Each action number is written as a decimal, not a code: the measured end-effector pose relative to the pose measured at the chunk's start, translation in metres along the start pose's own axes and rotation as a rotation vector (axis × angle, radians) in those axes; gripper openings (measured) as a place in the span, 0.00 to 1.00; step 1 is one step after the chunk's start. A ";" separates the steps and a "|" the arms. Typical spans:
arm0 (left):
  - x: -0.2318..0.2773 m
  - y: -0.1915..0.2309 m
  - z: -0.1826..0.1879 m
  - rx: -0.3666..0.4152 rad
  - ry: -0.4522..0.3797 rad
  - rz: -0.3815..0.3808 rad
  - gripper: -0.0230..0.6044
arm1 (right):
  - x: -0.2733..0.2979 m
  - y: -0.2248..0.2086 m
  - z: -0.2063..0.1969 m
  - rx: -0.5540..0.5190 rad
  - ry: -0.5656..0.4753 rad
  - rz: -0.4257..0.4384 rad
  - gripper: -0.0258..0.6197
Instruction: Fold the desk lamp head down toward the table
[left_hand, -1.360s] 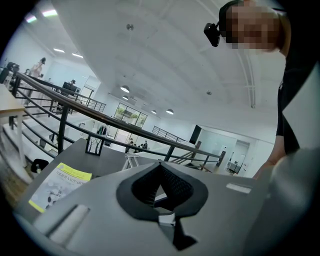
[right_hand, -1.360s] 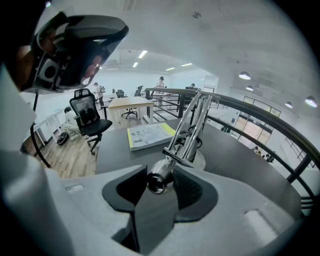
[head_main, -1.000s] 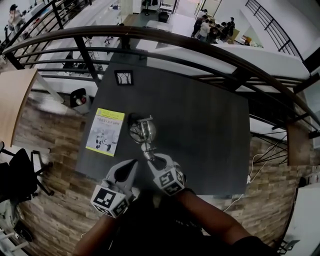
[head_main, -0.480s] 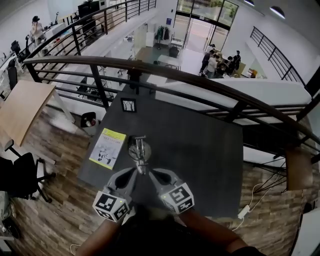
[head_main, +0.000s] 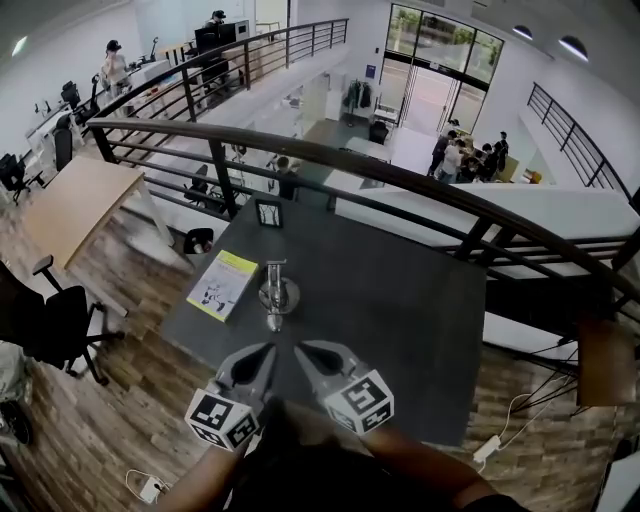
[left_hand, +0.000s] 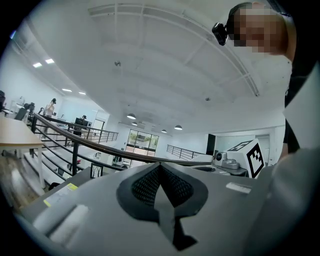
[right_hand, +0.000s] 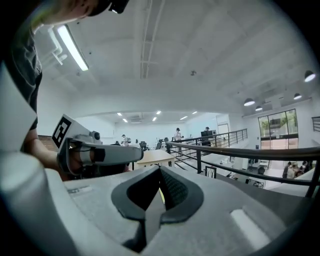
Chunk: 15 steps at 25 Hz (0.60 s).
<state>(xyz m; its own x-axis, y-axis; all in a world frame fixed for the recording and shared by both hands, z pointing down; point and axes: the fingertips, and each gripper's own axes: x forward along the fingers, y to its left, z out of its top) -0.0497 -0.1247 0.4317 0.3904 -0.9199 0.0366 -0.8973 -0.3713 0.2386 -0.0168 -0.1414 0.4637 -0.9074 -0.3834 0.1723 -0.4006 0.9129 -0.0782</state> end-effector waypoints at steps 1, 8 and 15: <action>-0.006 -0.008 -0.003 0.003 -0.004 0.006 0.04 | -0.008 0.006 0.000 -0.002 -0.009 0.010 0.04; -0.038 -0.042 -0.009 0.027 -0.018 0.021 0.04 | -0.035 0.039 0.003 -0.016 -0.043 0.052 0.04; -0.071 -0.065 0.010 0.028 -0.062 -0.004 0.04 | -0.055 0.079 0.023 -0.021 -0.084 0.037 0.04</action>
<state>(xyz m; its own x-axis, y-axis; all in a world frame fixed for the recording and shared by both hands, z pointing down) -0.0207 -0.0366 0.4041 0.3813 -0.9241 -0.0249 -0.9016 -0.3776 0.2109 -0.0013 -0.0519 0.4251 -0.9295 -0.3585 0.0868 -0.3642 0.9293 -0.0618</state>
